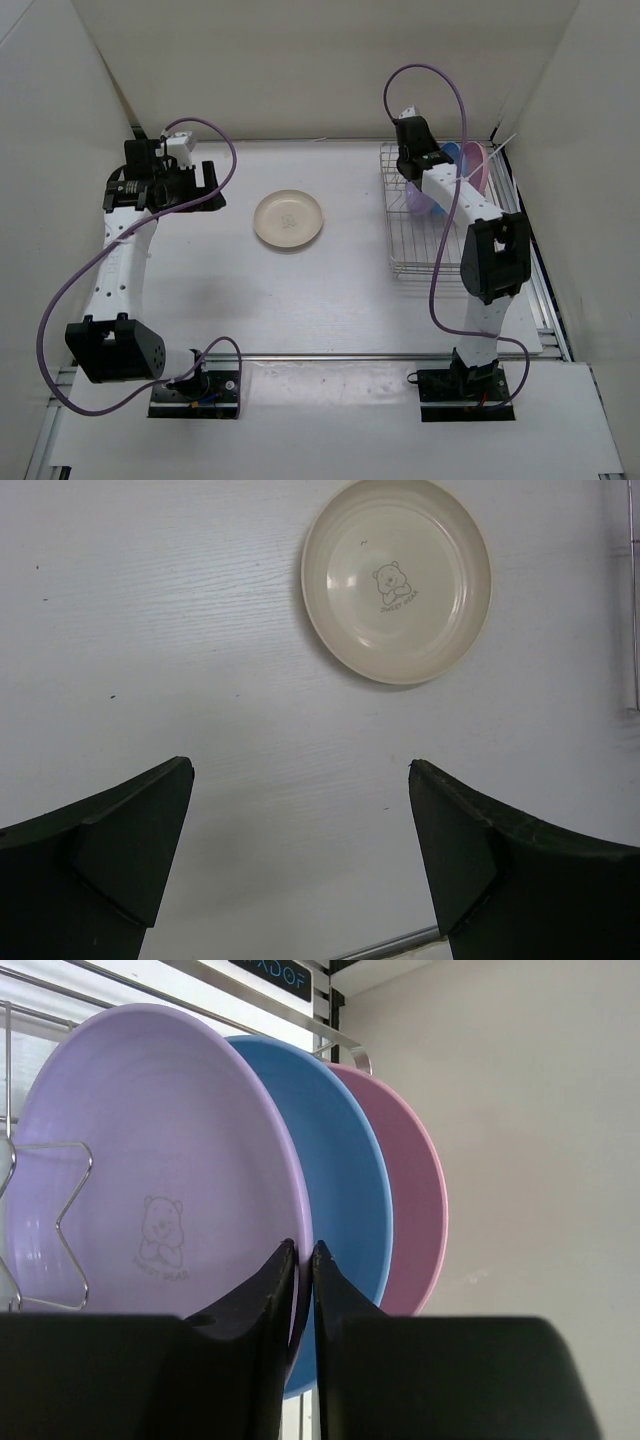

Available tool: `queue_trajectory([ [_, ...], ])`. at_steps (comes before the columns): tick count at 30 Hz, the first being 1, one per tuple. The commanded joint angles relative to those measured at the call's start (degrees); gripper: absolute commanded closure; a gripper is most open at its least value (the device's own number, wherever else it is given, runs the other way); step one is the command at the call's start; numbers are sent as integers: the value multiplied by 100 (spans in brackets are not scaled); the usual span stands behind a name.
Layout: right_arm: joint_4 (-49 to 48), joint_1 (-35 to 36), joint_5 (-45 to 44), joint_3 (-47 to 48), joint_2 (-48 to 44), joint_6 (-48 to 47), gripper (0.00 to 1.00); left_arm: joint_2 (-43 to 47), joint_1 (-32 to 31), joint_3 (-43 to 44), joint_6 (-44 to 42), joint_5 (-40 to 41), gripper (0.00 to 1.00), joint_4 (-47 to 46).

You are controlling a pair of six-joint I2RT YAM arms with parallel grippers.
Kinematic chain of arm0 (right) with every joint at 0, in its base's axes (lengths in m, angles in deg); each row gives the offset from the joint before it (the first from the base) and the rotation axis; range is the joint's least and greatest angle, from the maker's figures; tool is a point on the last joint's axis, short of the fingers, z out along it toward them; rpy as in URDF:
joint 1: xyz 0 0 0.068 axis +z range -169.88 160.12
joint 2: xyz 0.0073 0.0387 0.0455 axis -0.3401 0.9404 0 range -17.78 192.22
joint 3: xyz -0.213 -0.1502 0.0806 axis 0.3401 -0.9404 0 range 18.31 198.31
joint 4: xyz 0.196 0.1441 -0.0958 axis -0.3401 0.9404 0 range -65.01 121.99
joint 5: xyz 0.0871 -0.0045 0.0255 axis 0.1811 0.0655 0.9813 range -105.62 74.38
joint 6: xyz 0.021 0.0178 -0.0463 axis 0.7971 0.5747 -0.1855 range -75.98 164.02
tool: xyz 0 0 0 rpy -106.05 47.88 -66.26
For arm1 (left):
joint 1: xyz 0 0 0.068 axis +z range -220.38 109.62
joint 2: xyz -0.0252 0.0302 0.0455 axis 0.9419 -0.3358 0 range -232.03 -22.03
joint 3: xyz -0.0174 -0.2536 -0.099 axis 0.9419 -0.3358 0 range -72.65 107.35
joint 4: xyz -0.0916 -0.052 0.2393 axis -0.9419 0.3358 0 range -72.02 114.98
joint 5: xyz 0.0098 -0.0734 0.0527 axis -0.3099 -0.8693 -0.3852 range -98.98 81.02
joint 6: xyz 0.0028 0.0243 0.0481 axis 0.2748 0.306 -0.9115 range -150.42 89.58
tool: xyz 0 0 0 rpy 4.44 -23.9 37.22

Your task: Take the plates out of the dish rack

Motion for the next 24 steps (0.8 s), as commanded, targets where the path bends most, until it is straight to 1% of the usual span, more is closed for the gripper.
queue_trajectory([
  [1, -175, -11, -460, 165, 35, -48, 87, 175, 34, -13, -10, -180, 0, -33],
  [4, -175, -11, -653, 165, 96, -100, 87, 123, 34, -13, -10, -180, 0, -33],
  [5, -175, -11, -707, 165, 97, -100, 88, 122, 86, -13, -10, -180, 0, -33],
  [6, -175, 41, -707, 218, 97, -161, 91, 122, 86, -13, -10, -241, 0, -33],
  [7, -175, 42, -846, 218, 149, -162, 98, 122, 86, -13, -10, -242, 0, -33],
  [8, -175, 42, -900, 270, 150, -214, 100, 122, 86, -13, -10, -242, 0, -33],
  [16, -175, 147, -1269, 499, 202, -513, 100, 122, 139, -65, -10, -347, 0, -33],
  [24, -175, 200, -1568, 737, -227, -935, 100, 175, 139, -171, -10, -347, 0, -138],
])
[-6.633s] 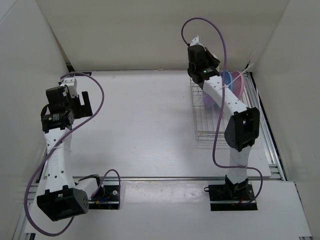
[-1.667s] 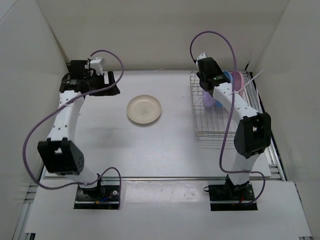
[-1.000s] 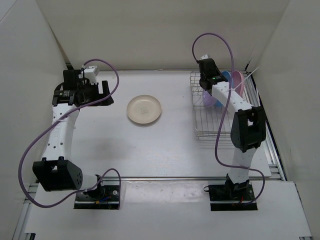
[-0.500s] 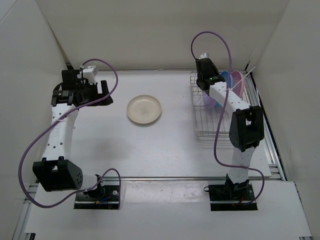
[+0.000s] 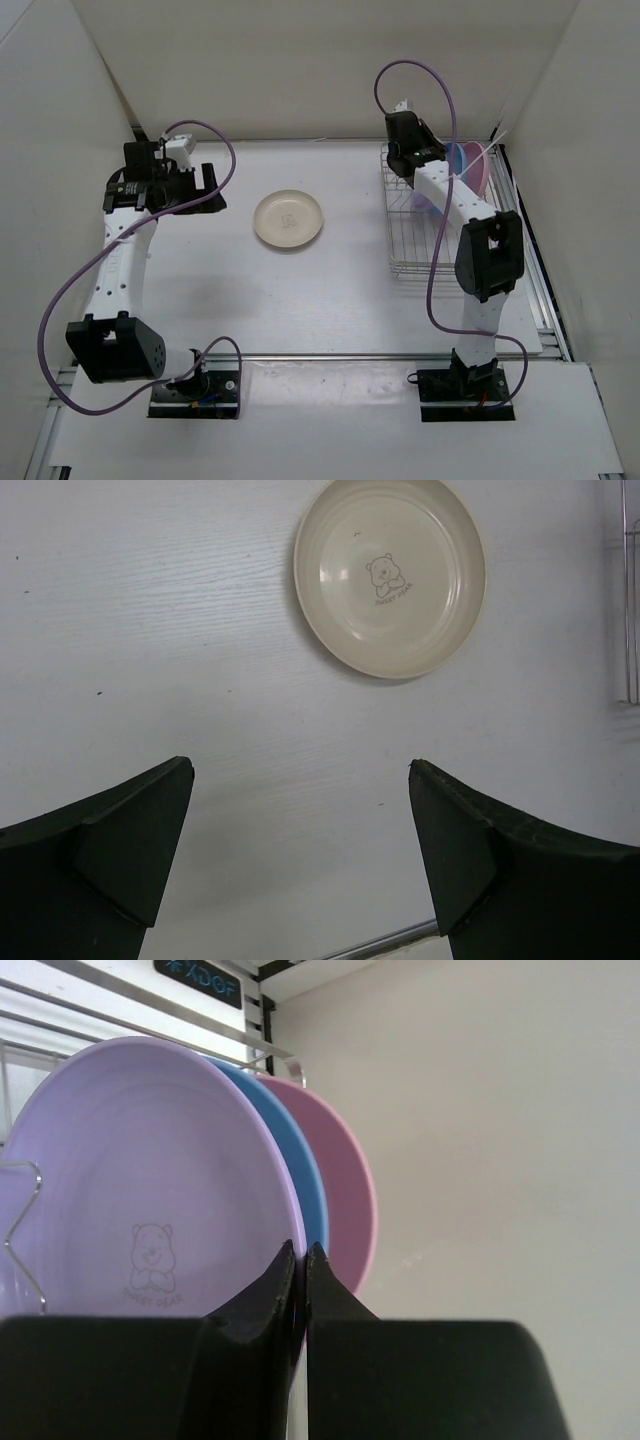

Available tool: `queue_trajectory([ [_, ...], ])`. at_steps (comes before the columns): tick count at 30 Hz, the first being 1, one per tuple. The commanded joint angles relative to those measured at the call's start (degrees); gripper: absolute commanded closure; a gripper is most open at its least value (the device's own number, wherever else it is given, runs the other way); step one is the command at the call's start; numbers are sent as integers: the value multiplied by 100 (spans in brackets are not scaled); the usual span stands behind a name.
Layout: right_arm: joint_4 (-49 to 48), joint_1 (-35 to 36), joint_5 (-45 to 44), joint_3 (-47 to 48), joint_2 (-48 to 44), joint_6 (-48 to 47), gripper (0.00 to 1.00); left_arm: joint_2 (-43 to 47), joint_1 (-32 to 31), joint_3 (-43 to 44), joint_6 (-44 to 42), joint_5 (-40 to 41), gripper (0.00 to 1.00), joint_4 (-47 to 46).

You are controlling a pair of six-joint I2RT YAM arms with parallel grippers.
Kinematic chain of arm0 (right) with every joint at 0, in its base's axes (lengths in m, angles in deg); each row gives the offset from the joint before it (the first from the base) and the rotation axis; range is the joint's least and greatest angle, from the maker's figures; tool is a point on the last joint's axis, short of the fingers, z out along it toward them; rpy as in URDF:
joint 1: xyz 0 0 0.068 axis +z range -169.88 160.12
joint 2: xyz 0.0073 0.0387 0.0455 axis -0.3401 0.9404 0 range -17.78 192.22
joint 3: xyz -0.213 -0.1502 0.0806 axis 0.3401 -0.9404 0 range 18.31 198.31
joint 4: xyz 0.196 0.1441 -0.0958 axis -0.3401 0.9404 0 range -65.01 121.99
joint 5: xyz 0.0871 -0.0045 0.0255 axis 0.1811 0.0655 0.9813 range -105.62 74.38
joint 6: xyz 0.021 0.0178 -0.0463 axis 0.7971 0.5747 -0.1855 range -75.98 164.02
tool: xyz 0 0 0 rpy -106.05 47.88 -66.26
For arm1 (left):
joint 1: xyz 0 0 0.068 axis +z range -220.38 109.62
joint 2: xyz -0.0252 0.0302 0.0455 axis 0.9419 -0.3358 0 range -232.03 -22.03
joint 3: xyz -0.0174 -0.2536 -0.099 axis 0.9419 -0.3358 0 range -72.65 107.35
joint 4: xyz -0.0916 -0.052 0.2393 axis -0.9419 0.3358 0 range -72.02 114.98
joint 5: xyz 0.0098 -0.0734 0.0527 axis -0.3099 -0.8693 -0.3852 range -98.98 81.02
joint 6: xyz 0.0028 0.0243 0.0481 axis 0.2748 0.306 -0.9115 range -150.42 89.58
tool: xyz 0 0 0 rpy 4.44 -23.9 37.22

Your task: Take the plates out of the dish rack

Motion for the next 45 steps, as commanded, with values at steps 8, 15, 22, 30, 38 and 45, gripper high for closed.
queue_trajectory([
  [8, -438, -67, -736, 457, -1015, -915, 100, 230, 34, -176, -10, -142, 0, -233],
  [15, -405, -15, -473, 563, -1823, -584, 100, 82, 34, -45, -10, -588, 0, -409],
  [22, 1978, 100, 2981, 462, -2860, 1596, 100, -753, -422, 816, -229, -2618, 0, -367],
  [30, 2031, 100, 5837, -755, -3819, 1905, 100, -1614, -1984, 1904, -143, -2832, 0, -453],
  [38, 2084, 100, 6524, -756, -3662, 2221, 100, -2186, -3243, 2610, 130, -1241, 0, -638],
  [45, 2084, 100, 6524, -632, -3662, 2222, 100, -2442, -3429, 2610, 192, -924, 14, -638],
])
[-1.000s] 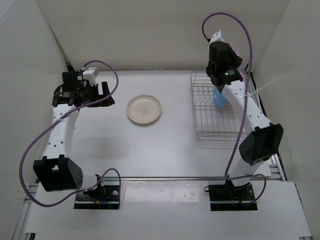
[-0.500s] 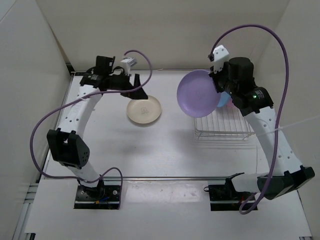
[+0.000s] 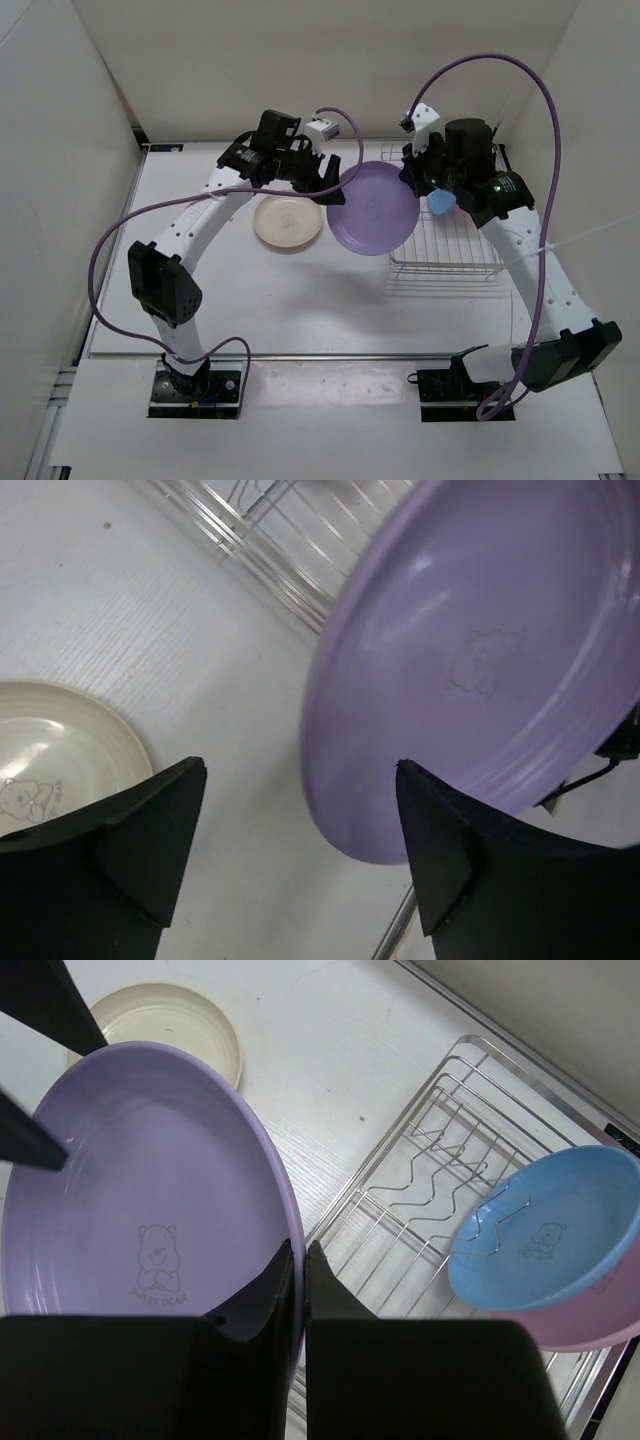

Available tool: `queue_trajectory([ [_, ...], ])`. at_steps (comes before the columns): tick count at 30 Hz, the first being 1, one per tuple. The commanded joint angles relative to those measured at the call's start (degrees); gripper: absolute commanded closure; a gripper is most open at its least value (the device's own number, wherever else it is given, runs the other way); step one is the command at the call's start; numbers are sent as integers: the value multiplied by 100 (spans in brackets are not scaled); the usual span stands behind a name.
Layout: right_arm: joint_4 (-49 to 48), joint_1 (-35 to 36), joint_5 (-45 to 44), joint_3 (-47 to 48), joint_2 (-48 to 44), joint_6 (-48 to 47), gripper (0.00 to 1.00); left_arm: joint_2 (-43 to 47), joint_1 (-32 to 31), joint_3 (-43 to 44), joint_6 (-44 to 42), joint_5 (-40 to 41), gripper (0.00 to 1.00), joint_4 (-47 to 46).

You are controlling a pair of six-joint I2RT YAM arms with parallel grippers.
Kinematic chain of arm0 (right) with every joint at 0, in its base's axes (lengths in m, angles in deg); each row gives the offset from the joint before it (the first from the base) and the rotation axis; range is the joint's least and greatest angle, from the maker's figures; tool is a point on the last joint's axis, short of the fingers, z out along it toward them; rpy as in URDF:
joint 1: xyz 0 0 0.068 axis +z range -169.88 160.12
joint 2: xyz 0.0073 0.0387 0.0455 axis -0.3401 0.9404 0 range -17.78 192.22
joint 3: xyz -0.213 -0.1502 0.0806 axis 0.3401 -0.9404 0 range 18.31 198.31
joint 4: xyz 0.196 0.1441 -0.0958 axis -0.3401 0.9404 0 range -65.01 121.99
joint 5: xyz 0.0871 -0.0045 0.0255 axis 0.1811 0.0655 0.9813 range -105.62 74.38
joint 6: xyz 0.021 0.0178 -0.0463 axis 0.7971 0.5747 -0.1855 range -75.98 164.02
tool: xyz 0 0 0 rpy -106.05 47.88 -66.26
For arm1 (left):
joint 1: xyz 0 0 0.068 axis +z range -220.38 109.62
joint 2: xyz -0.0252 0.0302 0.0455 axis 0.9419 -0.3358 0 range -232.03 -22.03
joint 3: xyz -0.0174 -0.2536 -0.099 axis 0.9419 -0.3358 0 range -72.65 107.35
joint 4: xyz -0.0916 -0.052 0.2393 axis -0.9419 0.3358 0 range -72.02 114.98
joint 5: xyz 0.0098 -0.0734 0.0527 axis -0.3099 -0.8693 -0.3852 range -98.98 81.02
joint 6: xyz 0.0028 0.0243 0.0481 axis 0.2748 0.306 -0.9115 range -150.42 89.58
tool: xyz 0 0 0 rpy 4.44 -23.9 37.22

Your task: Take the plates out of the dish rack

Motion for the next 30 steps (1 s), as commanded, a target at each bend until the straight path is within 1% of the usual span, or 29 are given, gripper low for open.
queue_trajectory([
  [1, -255, 8, 209, 235, -55, 141, 100, -59, 25, 186, 93, 370, 15, -10],
  [2, -255, 8, 209, 235, -55, 141, 100, -60, 25, 187, 94, 370, 16, -10],
  [3, -255, 8, 209, 235, -55, 141, 100, -121, 25, 187, 94, 370, 25, -10],
  [5, -255, 8, 209, 235, -55, 141, 100, -121, 25, 240, 94, 370, 26, -63],
  [6, -255, 8, 209, 183, -55, 141, 100, -121, 25, 240, 94, 370, 33, -63],
  [8, -255, 8, 209, 183, -108, 141, 100, -121, 25, 240, 94, 370, 38, -63],
  [9, -255, 8, 209, 130, -108, 141, 100, -121, 25, 240, 94, 370, 43, -63],
  [12, -255, 8, 209, 130, -108, 141, 100, -121, 25, 240, 94, 423, 50, -63],
  [13, -255, 8, 209, 130, -108, 141, 100, -69, 25, 240, 94, 423, 59, -63],
  [14, -255, 8, 209, 130, -108, 141, 100, -69, 25, 240, 94, 423, 61, -63],
  [15, -255, 8, 209, 130, -108, 193, 100, -69, 25, 240, 94, 423, 71, -63],
  [17, -255, 8, 271, 130, -56, 194, 100, -69, 25, 292, 94, 371, 82, -63],
  [18, -255, 8, 323, 130, -55, 194, 100, -69, 25, 292, 94, 370, 89, -63],
  [19, -255, 8, 323, 130, -55, 194, 100, -69, 25, 292, 94, 370, 89, -63],
  [20, -203, 8, 323, 130, -55, 194, 98, -69, 25, 292, 146, 370, 89, -63],
  [21, -203, 8, 323, 130, -3, 194, 92, -69, 25, 292, 147, 370, 89, -115],
  [22, -203, 8, 323, 130, -2, 194, 59, -69, 25, 205, 147, 370, 89, -168],
  [23, -203, 8, 236, 60, -2, 194, 50, 62, 25, 126, 207, 440, 89, -169],
  [25, -203, 8, 61, 60, 77, 194, 44, 221, 25, -155, 208, 694, 89, -248],
  [26, -203, 8, -88, 60, 225, 246, 38, 430, 25, -278, 260, 826, 89, -387],
  [27, -203, 8, -272, 60, 287, 316, 34, 546, 25, -549, 261, 1114, 89, -441],
  [28, -255, 8, -683, 120, 401, 413, 30, 642, 25, -673, 313, 1309, 89, -441],
  [30, -255, 8, -1169, 244, 533, 484, 30, 897, 225, -1085, 313, 1748, 89, -572],
])
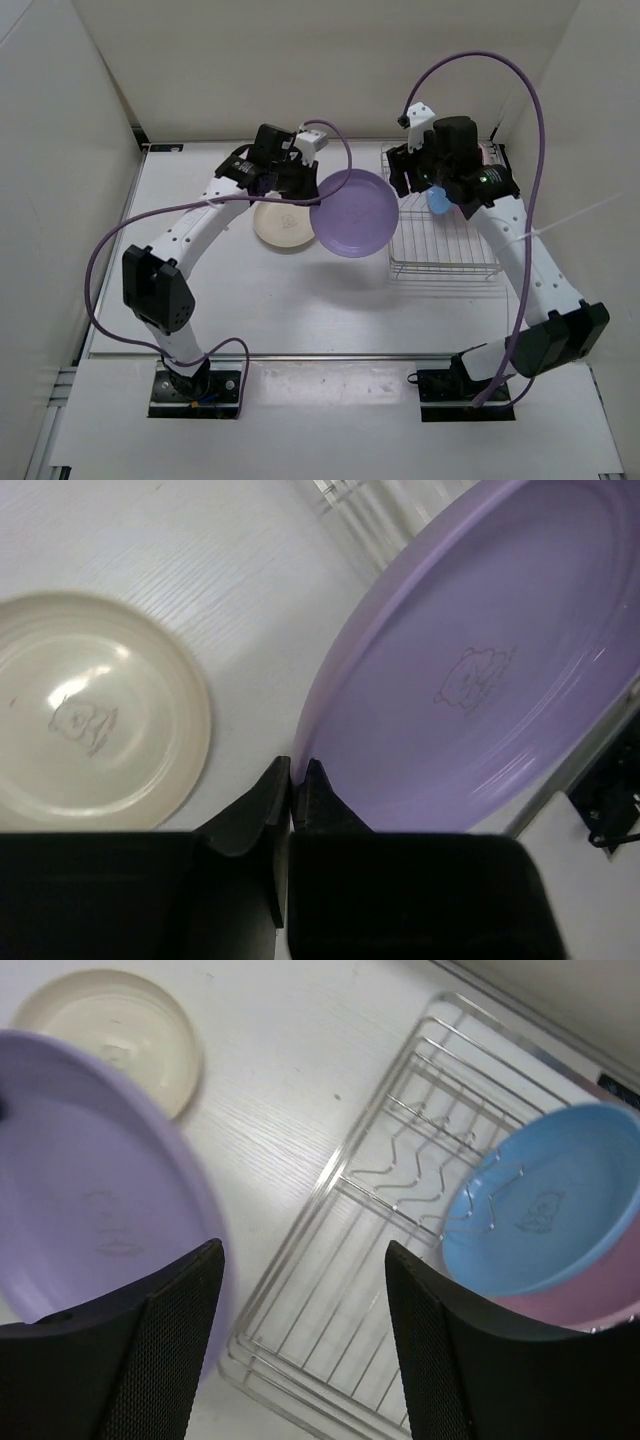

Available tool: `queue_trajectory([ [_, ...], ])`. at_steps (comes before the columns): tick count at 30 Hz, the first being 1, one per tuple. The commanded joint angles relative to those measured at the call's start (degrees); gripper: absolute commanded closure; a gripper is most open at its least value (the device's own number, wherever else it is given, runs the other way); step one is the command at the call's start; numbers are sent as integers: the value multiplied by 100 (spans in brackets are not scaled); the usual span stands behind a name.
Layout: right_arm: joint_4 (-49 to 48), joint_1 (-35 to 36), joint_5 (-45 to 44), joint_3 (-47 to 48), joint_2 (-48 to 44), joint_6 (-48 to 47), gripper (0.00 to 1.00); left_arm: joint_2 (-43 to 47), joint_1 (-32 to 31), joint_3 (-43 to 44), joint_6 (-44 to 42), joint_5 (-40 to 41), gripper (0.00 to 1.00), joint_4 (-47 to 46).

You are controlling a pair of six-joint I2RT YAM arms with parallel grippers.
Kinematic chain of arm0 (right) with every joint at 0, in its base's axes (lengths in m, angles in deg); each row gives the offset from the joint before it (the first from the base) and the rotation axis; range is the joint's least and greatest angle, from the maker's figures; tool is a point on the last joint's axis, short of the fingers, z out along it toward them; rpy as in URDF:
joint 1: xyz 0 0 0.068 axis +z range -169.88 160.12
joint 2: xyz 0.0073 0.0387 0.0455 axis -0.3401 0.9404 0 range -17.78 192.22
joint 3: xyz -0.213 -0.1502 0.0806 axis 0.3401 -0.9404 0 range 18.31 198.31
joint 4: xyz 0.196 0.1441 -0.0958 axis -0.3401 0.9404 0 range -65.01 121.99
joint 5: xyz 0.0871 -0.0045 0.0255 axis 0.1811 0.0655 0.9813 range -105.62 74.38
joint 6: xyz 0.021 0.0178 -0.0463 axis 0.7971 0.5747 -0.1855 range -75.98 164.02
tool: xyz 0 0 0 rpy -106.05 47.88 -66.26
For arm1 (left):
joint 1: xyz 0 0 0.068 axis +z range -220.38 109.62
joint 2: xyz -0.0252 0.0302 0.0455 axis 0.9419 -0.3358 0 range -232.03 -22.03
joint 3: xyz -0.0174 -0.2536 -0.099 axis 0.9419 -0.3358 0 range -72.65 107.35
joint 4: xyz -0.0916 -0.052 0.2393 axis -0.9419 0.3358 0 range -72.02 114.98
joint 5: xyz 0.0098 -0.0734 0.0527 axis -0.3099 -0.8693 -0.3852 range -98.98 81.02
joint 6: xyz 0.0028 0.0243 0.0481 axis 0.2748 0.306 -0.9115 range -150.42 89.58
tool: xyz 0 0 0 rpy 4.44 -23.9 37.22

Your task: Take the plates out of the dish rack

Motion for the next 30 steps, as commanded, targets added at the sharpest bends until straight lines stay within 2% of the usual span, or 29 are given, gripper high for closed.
queue_trajectory([
  [1, -175, 2, -988, 227, 337, 298, 30, 791, 288, -490, 151, 812, 89, -289],
  [2, -175, -59, -1321, 375, 338, 429, 29, 844, 410, -605, 257, 987, 89, -376],
  [6, -175, -112, -1570, 569, 469, 501, 27, 740, 1305, -686, 582, 1042, 89, -438],
  [13, -175, -112, -1729, 569, 469, 501, 27, -419, 2256, -308, 908, -300, 89, -210],
  [19, -175, -112, -1729, 517, 294, 448, 27, -1141, 2530, -176, 961, -908, 89, -139],
  [30, -175, -112, -1606, 464, 75, 448, 27, -1686, 2635, 1, 1014, -831, 89, 62],
])
